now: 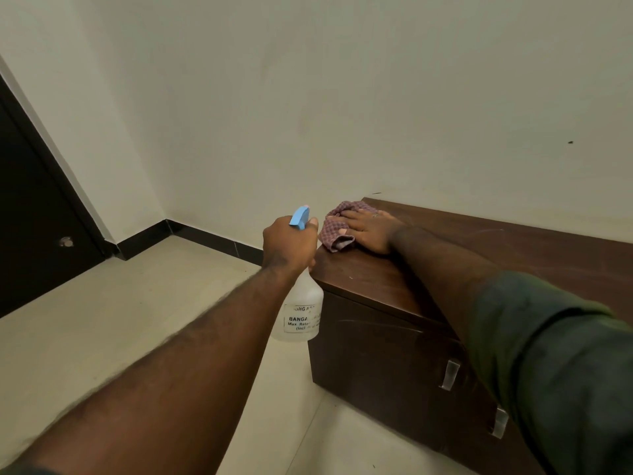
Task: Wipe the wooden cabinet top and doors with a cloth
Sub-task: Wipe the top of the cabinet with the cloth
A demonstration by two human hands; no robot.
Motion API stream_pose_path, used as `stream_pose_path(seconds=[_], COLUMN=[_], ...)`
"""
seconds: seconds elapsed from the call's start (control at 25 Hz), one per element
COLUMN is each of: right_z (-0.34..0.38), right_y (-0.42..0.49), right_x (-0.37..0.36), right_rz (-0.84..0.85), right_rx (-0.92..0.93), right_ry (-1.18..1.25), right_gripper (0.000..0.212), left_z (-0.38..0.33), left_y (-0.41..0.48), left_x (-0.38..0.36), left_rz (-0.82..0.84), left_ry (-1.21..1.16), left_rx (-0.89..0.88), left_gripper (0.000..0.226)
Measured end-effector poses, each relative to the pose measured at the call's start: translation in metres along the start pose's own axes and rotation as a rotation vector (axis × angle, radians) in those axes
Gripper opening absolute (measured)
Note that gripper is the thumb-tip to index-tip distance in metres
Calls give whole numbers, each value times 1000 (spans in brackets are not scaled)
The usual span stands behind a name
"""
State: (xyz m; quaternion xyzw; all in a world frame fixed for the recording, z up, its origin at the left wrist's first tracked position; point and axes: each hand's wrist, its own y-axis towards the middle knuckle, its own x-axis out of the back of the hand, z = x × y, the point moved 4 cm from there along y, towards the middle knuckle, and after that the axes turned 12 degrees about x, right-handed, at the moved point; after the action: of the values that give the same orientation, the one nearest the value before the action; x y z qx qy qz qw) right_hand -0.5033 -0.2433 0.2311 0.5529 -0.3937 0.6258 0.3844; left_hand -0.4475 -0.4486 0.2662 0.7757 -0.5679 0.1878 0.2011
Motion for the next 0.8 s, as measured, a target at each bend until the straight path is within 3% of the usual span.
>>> stream_pose_path(seconds=[0.4, 0.8], right_z=[-70, -6], right_y=[37, -29], right_x=[7, 0], right_rz=[0, 6], right_rx=[-68, 1], right_ry=[-82, -44], right_gripper=[56, 61], left_z=[8, -1], left_y=[0, -17], left_x=[-15, -4], left_rz=[88, 78], left_ry=[-25, -19], left_rx=[10, 39], left_gripper=[23, 33])
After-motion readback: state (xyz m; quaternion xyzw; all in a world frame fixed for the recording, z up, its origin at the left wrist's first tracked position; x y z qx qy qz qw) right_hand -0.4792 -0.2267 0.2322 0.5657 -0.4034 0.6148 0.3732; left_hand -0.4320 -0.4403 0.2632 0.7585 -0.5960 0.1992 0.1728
